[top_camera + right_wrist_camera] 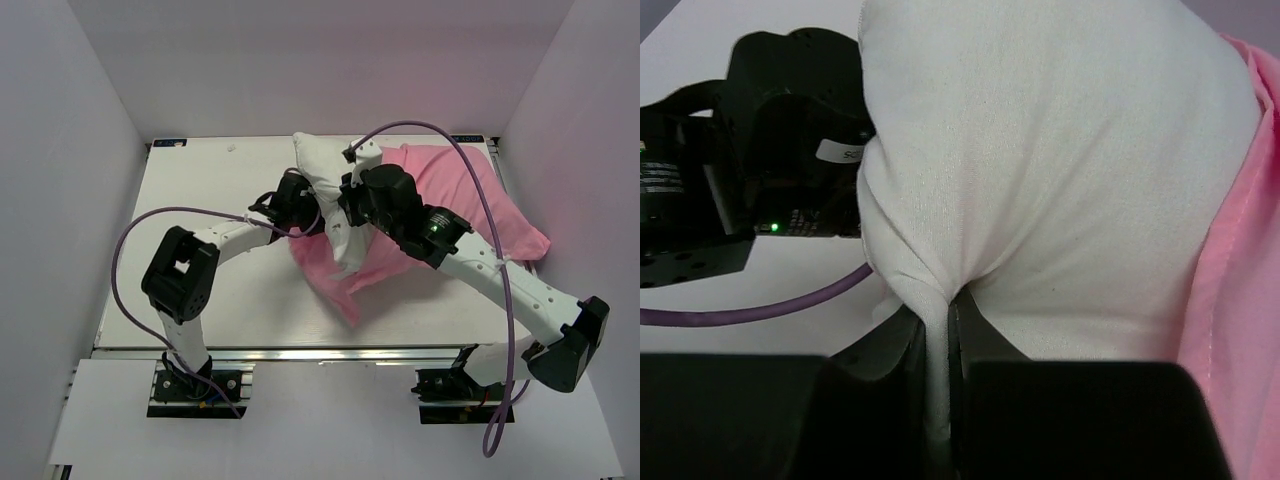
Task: Put the pillow into the pillowcase
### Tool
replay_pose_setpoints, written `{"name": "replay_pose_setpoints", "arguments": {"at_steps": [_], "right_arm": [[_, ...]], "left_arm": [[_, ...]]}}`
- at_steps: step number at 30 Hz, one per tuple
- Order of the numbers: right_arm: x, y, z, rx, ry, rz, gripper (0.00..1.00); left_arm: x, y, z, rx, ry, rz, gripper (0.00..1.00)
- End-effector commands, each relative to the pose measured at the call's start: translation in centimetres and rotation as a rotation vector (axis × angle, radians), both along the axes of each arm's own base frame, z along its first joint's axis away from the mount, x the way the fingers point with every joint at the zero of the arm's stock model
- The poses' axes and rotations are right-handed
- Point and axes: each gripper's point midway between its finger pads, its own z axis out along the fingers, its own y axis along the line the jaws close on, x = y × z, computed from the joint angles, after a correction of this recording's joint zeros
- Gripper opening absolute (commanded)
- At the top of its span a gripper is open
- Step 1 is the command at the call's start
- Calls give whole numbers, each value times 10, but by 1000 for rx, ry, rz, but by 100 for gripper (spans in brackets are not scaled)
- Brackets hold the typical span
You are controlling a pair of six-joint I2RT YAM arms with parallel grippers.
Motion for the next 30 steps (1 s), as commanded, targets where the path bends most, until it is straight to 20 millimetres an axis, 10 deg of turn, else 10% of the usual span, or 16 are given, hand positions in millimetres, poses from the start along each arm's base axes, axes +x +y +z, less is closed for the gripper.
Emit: {"name": "replay_pose_setpoints", "arguments": {"at_steps": [1, 8, 15, 22, 30], "right_arm": [[4, -1, 21, 42, -73, -30, 0], [48, -30, -63, -309, -8, -270, 0], [59, -35, -133, -426, 137, -263, 0], [75, -81, -193, -601, 232, -407, 0], [86, -80, -232, -712, 299, -467, 0]], "left_arm": [[3, 10, 45, 35, -123, 17, 0], [-35, 122, 93, 235, -204, 259, 0], [-73, 216, 94, 417, -130, 438, 0], [-96, 250, 89, 523, -24, 466, 0], [-135, 284, 105, 656, 34, 502, 0]]}}
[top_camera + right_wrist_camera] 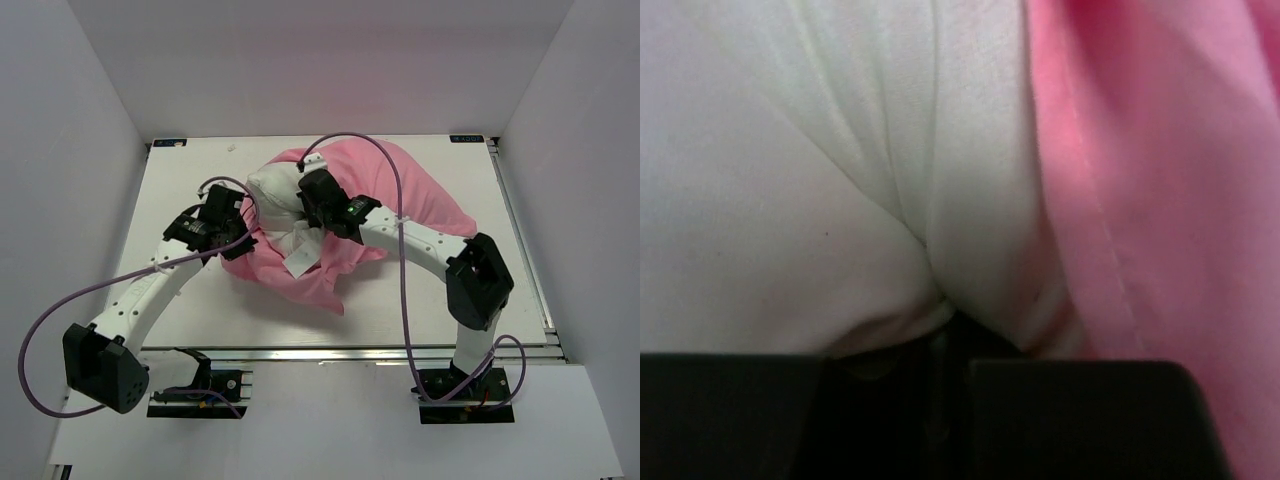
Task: Put the pillow into the pillowcase
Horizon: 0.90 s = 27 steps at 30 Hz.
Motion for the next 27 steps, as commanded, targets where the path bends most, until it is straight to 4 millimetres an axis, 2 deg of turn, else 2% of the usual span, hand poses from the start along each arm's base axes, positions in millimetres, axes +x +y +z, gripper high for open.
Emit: {"name": "replay_pose_setpoints", "arguments": {"at_steps": [1, 3, 11, 13, 16, 17, 19, 20, 21, 24, 25, 26, 27], "right_arm": [[11, -134, -87, -520, 139, -301, 0], [9, -134, -96, -538, 162, -300, 0], [-3, -137, -107, -505, 196, -277, 0], [-7, -133, -110, -472, 222, -255, 0], [-15, -123, -113, -416, 259, -210, 0], [-16, -116, -110, -386, 255, -184, 0], [-25, -99, -109, -337, 266, -91, 0], [-30, -90, -102, -302, 258, -41, 0], [-36, -79, -105, -261, 267, 24, 0], [-47, -59, -103, -256, 232, 115, 0], [-51, -54, -105, -275, 223, 132, 0], [-52, -55, -117, -313, 242, 122, 0], [-52, -52, -116, -335, 265, 120, 0]], "left_arm": [[-39, 79, 51, 245, -35, 161, 0], [-49, 92, 62, 292, -27, 184, 0], [-60, 105, 76, 360, 2, 193, 6], [-59, 106, 78, 366, -2, 193, 0], [-56, 93, 74, 317, -2, 136, 0], [-50, 79, 74, 255, -22, 90, 0], [-45, 69, 71, 225, -36, 44, 0], [-36, 62, 76, 195, -76, 28, 0], [-31, 60, 79, 186, -95, 33, 0], [-5, 48, 109, 133, -228, 22, 0], [10, 42, 128, 107, -298, 24, 0], [17, 39, 137, 100, -325, 24, 0], [24, 36, 148, 97, -354, 9, 0]]}}
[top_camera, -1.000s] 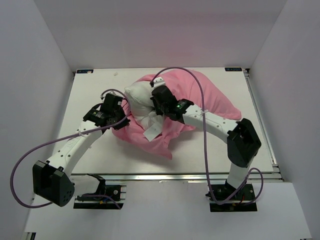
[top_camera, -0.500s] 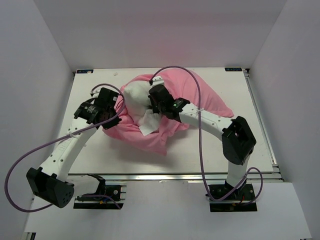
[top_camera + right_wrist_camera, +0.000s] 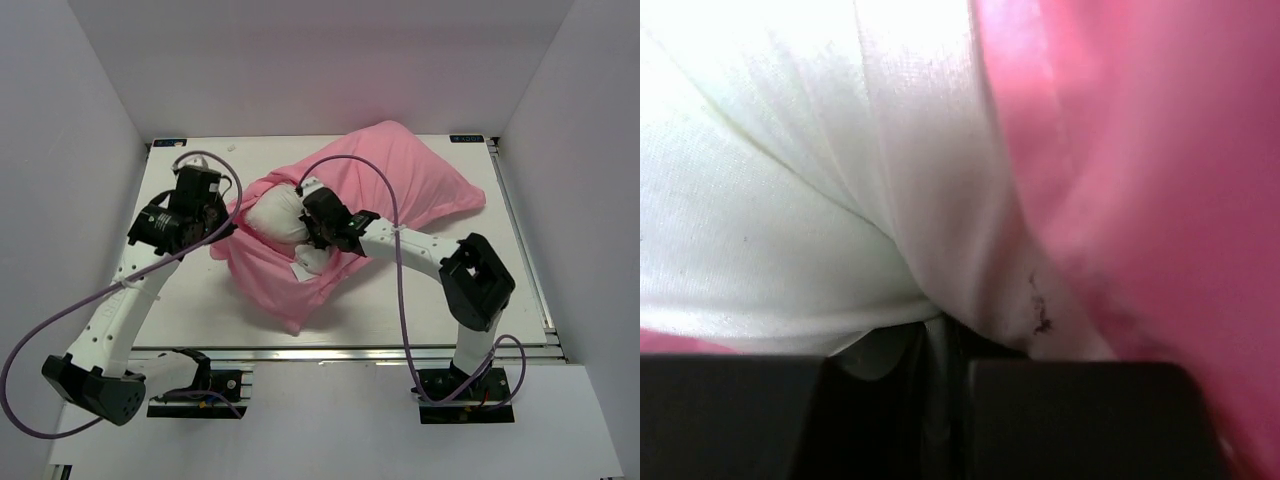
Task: Put the pillow into the pillowcase
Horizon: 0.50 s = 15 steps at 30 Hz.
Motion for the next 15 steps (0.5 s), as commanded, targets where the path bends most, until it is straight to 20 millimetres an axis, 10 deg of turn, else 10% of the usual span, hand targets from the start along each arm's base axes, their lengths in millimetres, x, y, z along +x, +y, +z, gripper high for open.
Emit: {"name": "replay_pose_setpoints", "arguments": {"at_steps": [1, 10, 15], "right_arm": [[-24, -49, -68, -333, 150, -6, 0], [-19, -58, -108, -543, 188, -59, 0], [-12, 26, -61, -166, 182, 80, 0]], "left_arm": [[45, -6, 80, -37, -283, -14, 0], [89, -18, 225, -57, -651, -67, 0], [89, -32, 159, -74, -499, -122, 0]]}}
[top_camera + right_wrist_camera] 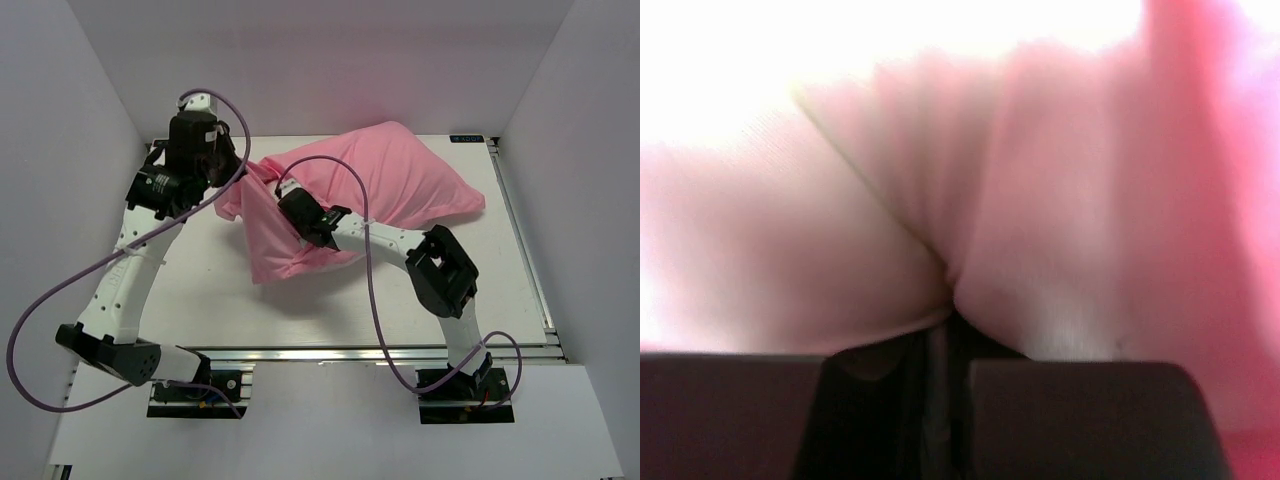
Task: Put the pillow into the pillowcase
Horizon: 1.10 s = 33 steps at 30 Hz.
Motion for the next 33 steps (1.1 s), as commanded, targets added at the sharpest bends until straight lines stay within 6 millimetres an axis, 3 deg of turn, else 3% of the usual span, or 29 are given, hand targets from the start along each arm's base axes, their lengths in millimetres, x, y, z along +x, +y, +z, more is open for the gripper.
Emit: {"name": "replay_pose_setpoints", "arguments": {"at_steps": [1, 3, 4, 5, 6, 7, 8, 10, 14, 18, 19, 20, 22, 25, 26, 27, 29, 30, 32, 33], "right_arm": [[-23, 0, -13, 24, 161, 81, 0], [-17, 29, 28, 151, 108, 168, 27], [-20, 39, 55, 218, 84, 224, 39], [-17, 46, 76, 264, 42, 255, 60], [-18, 48, 92, 281, 10, 289, 70], [-19, 48, 116, 309, -28, 310, 72], [-23, 51, 134, 337, -43, 343, 81], [-27, 43, 163, 350, -84, 352, 82], [-42, 29, 200, 391, -131, 384, 89], [-67, 14, 223, 440, -146, 445, 89], [-70, 10, 218, 421, -148, 464, 89], [-74, 5, 226, 433, -169, 466, 89], [-78, 0, 218, 426, -165, 470, 87], [-100, 10, 214, 450, -104, 603, 59], [-108, 13, 208, 450, -70, 639, 43], [-110, 18, 198, 447, -33, 667, 36], [-114, 23, 185, 435, 11, 682, 32], [-109, 28, 167, 411, 42, 669, 32], [-94, 31, 150, 375, 53, 593, 26], [-85, 35, 123, 330, 93, 555, 24]], "left_arm": [[-1, 7, 20, -57, -129, 25, 0], [-10, 8, -14, -64, -49, 40, 0], [-20, 14, -46, -46, 28, 61, 0], [-25, 17, -58, -47, 54, 84, 0], [-32, 21, -74, -40, 92, 103, 0], [-44, 26, -99, -29, 143, 120, 0], [-49, 27, -109, -34, 167, 125, 0], [-64, 31, -137, -21, 237, 135, 0], [-79, 33, -155, -38, 271, 137, 0], [-76, 29, -152, -53, 252, 125, 0], [-74, 29, -150, -55, 246, 125, 0], [-72, 28, -146, -53, 240, 124, 0], [-69, 28, -142, -50, 231, 123, 0], [-66, 25, -132, -61, 209, 111, 0], [-65, 25, -130, -63, 202, 106, 0], [-64, 24, -125, -68, 189, 103, 0], [-64, 26, -118, -70, 173, 109, 0], [-64, 27, -115, -70, 168, 112, 0], [-64, 28, -99, -75, 128, 113, 0], [-63, 29, -92, -79, 110, 115, 0]]}}
